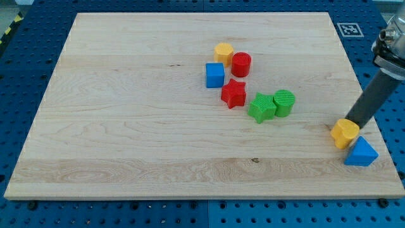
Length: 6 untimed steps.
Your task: Move the yellow heart along with the blue triangle down a bit
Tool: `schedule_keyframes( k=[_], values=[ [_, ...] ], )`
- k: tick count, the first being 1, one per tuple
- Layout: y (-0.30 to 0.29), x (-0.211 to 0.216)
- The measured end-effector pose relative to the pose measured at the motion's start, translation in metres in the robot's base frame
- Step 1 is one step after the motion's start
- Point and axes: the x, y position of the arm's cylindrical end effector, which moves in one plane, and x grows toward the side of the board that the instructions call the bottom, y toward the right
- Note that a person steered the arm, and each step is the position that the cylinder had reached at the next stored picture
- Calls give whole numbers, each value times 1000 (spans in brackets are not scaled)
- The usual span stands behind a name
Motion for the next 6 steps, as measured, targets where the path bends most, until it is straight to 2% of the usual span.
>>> schedule_keyframes(
  k=[1, 2, 3, 6],
  values=[
    [-25, -21],
    [-55, -22],
    [-59, -13],
    [-22, 22]
  ],
)
